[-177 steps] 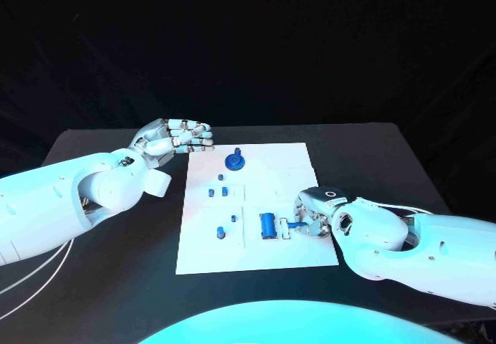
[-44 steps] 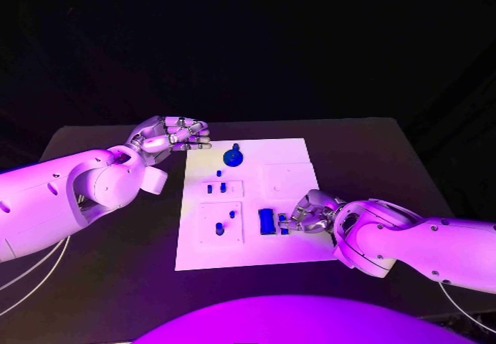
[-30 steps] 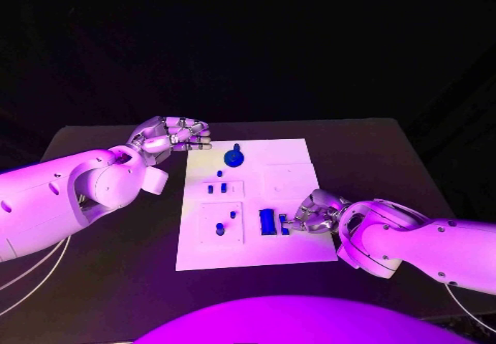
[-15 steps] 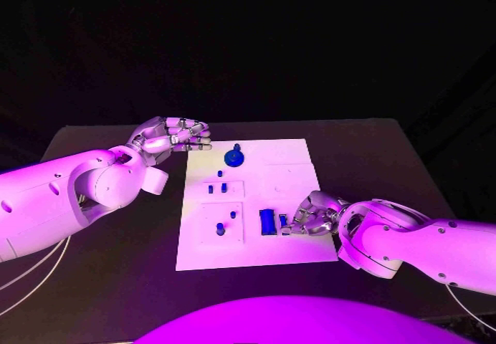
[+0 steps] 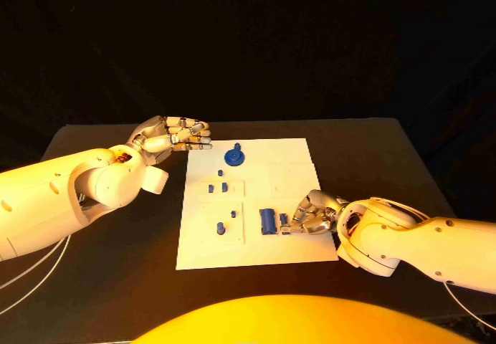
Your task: Assemble the parts on the task board
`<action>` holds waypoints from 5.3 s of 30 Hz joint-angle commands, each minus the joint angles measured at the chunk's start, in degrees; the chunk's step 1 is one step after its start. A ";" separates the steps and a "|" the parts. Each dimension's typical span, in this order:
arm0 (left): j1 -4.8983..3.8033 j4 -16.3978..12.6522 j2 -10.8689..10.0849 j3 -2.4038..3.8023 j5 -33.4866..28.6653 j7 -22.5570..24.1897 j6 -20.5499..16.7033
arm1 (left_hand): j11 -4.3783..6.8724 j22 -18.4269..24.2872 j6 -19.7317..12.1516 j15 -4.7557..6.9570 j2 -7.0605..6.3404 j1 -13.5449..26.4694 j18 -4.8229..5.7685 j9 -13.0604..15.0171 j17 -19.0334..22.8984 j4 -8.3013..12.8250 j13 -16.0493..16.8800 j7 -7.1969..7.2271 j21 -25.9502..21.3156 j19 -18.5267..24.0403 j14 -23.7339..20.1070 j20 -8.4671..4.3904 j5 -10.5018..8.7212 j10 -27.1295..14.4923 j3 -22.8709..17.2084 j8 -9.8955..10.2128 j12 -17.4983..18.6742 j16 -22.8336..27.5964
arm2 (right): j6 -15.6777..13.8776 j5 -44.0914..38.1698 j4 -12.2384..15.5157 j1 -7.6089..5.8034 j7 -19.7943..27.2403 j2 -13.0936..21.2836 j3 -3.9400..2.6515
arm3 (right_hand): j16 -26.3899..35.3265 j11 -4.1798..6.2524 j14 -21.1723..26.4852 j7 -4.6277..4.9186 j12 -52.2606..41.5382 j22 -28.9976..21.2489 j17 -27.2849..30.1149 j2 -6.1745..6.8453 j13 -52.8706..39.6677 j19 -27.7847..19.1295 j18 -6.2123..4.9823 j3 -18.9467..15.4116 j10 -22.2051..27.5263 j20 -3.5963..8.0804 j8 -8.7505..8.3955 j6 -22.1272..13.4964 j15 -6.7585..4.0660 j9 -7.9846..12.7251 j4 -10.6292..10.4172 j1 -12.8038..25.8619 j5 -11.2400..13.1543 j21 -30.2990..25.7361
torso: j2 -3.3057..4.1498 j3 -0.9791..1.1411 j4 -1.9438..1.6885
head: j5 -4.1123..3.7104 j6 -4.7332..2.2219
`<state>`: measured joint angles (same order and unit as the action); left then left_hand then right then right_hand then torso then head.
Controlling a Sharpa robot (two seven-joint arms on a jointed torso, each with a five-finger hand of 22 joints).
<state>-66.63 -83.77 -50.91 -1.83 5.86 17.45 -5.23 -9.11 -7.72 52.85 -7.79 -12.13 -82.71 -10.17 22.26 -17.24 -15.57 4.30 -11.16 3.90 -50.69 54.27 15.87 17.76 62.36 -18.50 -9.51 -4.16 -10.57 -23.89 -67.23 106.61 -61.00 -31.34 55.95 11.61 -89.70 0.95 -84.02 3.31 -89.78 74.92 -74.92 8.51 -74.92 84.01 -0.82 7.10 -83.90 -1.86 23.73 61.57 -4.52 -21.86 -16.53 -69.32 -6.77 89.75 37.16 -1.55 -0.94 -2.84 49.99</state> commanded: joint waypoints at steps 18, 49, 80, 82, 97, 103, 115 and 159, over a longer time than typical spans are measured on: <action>0.01 -0.19 -0.08 0.03 0.18 0.13 0.89 | -0.07 0.14 0.18 -0.16 0.20 -0.59 -0.27 -0.09 -0.10 -0.29 0.02 -0.13 -0.23 0.40 0.41 0.18 -0.31 0.10 0.17 0.27 0.24 0.43 | 1.36 -1.01 -2.48 0.07 0.95 -0.95 0.04 | -0.30 -0.18 -5.98 0.05 -0.22 15.08 -15.08 -0.15 -15.08 5.99 0.82 -1.42 -6.10 0.02 0.20 -0.23 0.21 0.27 0.06 -1.89 -0.09 0.25 | -0.08 0.02 0.09 | 0.11 0.01; 0.01 0.04 0.15 0.01 0.39 -0.04 0.99 | -0.07 0.25 0.22 -0.17 0.30 -0.61 -0.28 -0.11 -0.15 -0.40 0.02 -0.12 -0.23 0.49 0.44 0.20 -0.31 0.10 0.22 0.28 0.24 0.51 | -3.06 2.13 -1.26 0.10 6.20 0.40 0.03 | -0.30 -0.15 -5.98 0.01 -0.22 15.08 -15.08 -1.75 -15.08 5.99 0.82 -8.16 -6.10 0.01 0.47 0.18 0.20 0.57 -0.43 2.48 -0.28 0.25 | -0.09 -0.01 0.08 | -0.11 -0.06; 0.02 0.20 0.08 -0.08 0.39 0.05 1.00 | -0.07 0.32 0.22 -0.17 0.34 -0.63 -0.28 -0.12 -0.18 -0.44 0.02 -0.11 -0.23 0.53 0.45 0.21 -0.31 0.10 0.26 0.29 0.24 0.56 | 0.86 1.35 -0.04 0.67 6.45 2.49 0.04 | -0.30 -0.12 -5.98 -0.02 -0.22 15.08 -15.08 -1.75 -15.08 5.99 0.82 -8.52 -6.10 0.06 0.50 -0.09 0.16 0.74 -0.19 -2.57 -0.31 0.25 | 0.00 -0.02 0.02 | 0.00 -0.27; 0.02 0.17 0.06 -0.08 0.39 0.06 0.99 | -0.07 0.40 0.22 -0.17 0.35 -0.69 -0.28 -0.14 -0.21 -0.46 0.01 -0.10 -0.22 0.58 0.47 0.22 -0.31 0.08 0.31 0.31 0.24 0.62 | 0.88 1.09 -0.30 0.68 6.27 2.36 0.04 | -0.30 -0.12 -5.98 -0.01 -0.22 15.08 -15.08 -1.83 -15.08 5.99 0.82 -8.48 -6.10 0.06 0.50 -0.10 0.16 0.76 -0.19 -2.76 -0.31 0.25 | 0.00 -0.02 0.02 | 0.00 -0.27; 0.02 0.06 -0.04 -0.08 0.39 0.05 0.97 | -0.07 0.45 0.23 -0.17 0.37 -0.72 -0.28 -0.15 -0.24 -0.49 0.01 -0.09 -0.22 0.60 0.49 0.23 -0.32 0.08 0.34 0.31 0.24 0.66 | -0.30 -0.93 -1.79 0.69 4.73 0.45 0.03 | -0.30 -0.13 -5.98 0.01 -0.22 15.08 -15.08 -2.20 -15.08 5.99 0.82 -8.17 -6.10 0.06 0.42 -0.16 0.16 0.90 -0.12 -4.89 -0.22 0.25 | -0.02 0.00 0.03 | 0.00 -0.11; 0.02 0.07 -0.10 -0.08 0.39 0.04 0.94 | -0.07 0.45 0.23 -0.17 0.37 -0.72 -0.28 -0.15 -0.24 -0.49 0.01 -0.09 -0.22 0.60 0.49 0.23 -0.32 0.08 0.34 0.31 0.24 0.66 | -0.52 -1.30 -1.90 0.69 4.35 0.47 0.03 | -0.30 -0.14 -5.98 0.04 -0.22 15.08 -15.08 -2.20 -15.08 5.99 0.82 -8.23 -6.10 0.06 0.42 -0.14 0.16 0.91 -0.19 -4.82 -0.20 0.25 | -0.06 -0.03 0.05 | 0.09 -0.12; 0.03 0.23 0.04 -0.08 0.33 0.24 0.90 | -0.07 0.45 0.23 -0.17 0.37 -0.72 -0.28 -0.15 -0.24 -0.49 0.01 -0.09 -0.22 0.60 0.49 0.23 -0.32 0.08 0.34 0.31 0.24 0.66 | -3.76 1.78 -0.61 0.28 9.35 2.10 -0.15 | -0.21 -0.30 -5.93 0.22 -0.22 15.08 -14.89 -1.27 -15.08 5.99 0.82 -9.58 -6.10 -0.02 0.33 -0.22 0.28 1.05 -0.38 -3.18 -0.21 0.25 | -0.26 -0.05 0.11 | -0.03 -0.57; 2.18 12.59 10.22 0.31 -6.49 8.27 -17.24 | 9.11 7.72 -52.85 7.79 12.13 39.96 10.17 -22.26 17.24 15.57 -4.30 11.16 -3.90 50.69 -54.27 -15.87 -17.76 -62.36 18.50 9.51 4.16 10.57 | -8.45 52.77 -34.17 -4.42 55.25 -12.89 -5.27 | 89.70 -0.95 84.02 -3.31 89.78 -74.92 74.92 -8.51 74.92 -84.01 0.82 -7.10 83.90 1.86 -23.73 -61.57 4.52 21.86 16.53 26.19 6.77 -89.75 | -4.69 0.29 0.47 | 2.70 -11.61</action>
<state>-64.59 -70.27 -40.63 -1.61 -0.89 24.64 -18.84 -1.74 -0.68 8.67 -2.25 -1.50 -57.23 -2.08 2.80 -1.47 -3.48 0.65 -2.06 0.76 -6.53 6.06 3.50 3.69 8.02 -0.95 -0.93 -0.69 -0.65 -29.88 -17.37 71.41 -65.67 22.16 43.07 6.41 -2.25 -1.93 -13.41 2.49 -1.10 5.29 -4.97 0.48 -2.47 11.26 -3.00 -0.18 -16.78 -2.88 2.72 10.50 1.52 -2.81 -3.45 -57.92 -1.44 0.79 32.92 -1.71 -0.65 -0.20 39.36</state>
